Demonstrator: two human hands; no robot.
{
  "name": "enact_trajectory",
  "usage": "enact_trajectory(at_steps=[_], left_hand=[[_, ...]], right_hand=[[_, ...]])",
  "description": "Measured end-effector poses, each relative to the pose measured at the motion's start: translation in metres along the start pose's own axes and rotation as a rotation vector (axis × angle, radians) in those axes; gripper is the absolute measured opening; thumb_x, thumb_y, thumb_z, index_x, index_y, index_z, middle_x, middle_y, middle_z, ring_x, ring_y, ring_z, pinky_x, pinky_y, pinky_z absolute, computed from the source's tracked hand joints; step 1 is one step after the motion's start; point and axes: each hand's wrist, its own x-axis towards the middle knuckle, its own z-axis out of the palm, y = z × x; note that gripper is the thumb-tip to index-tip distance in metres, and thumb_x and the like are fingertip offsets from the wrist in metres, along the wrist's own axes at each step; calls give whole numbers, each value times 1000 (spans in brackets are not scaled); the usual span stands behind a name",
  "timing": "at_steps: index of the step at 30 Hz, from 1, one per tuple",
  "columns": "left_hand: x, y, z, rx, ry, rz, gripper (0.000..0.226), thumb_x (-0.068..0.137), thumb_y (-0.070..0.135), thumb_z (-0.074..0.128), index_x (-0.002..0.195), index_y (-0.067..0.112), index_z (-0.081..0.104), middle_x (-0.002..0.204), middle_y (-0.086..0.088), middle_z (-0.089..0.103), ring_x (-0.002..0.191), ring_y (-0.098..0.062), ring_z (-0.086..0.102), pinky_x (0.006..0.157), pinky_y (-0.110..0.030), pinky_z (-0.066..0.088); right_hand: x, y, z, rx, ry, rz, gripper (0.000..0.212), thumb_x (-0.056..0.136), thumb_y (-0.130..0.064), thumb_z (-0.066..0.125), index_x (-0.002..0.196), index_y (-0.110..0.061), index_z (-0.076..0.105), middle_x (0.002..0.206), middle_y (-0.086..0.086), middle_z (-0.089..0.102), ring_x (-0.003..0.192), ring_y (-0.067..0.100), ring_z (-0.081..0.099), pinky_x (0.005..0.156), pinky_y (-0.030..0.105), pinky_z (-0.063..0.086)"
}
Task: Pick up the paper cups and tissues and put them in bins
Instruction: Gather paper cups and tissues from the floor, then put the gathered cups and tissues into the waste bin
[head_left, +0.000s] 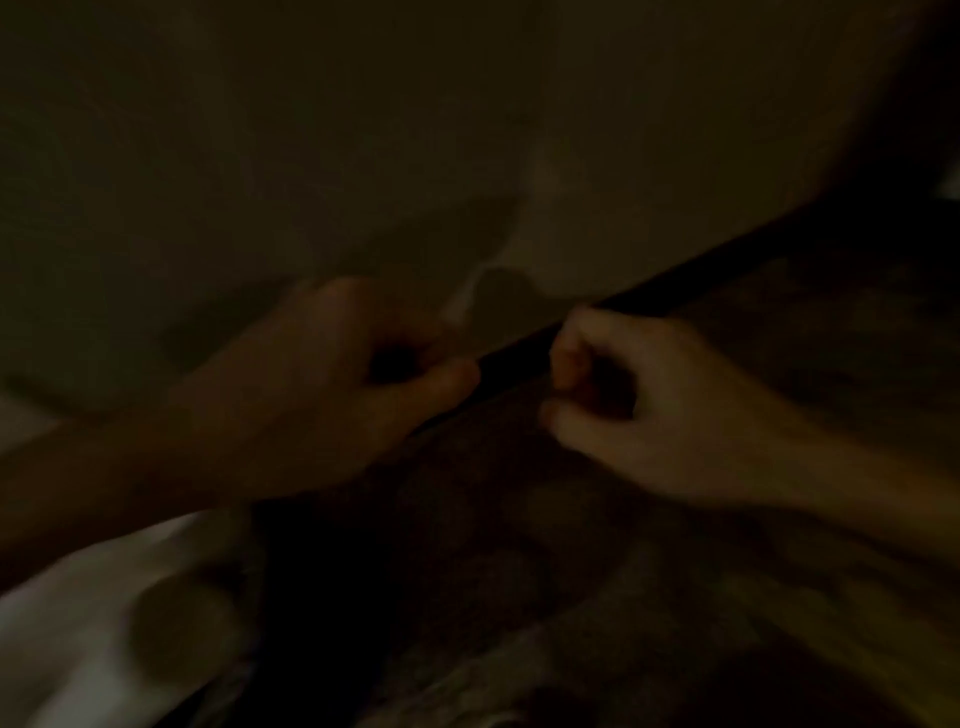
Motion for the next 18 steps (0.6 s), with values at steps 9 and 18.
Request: enact_trajectory(at_steps=[9,18], left_hand=[[117,130,154,-382,-311,403,44,85,52,55,49,29,45,53,8,42,56,-7,41,52,-18,26],[133,262,315,-512,-850,490,21,94,48,52,75,38,54,84,15,57,81,-2,57,69,-27,47]], right_hand=[[-198,85,-88,-14,388,788,18,85,2,68,73,-11,64,70,10,62,62,12,57,63,24,45],[-307,142,-116,45,667,1258,12,90,-6,64,80,-13,67,70,2,65,60,-2,57,56,10,43]])
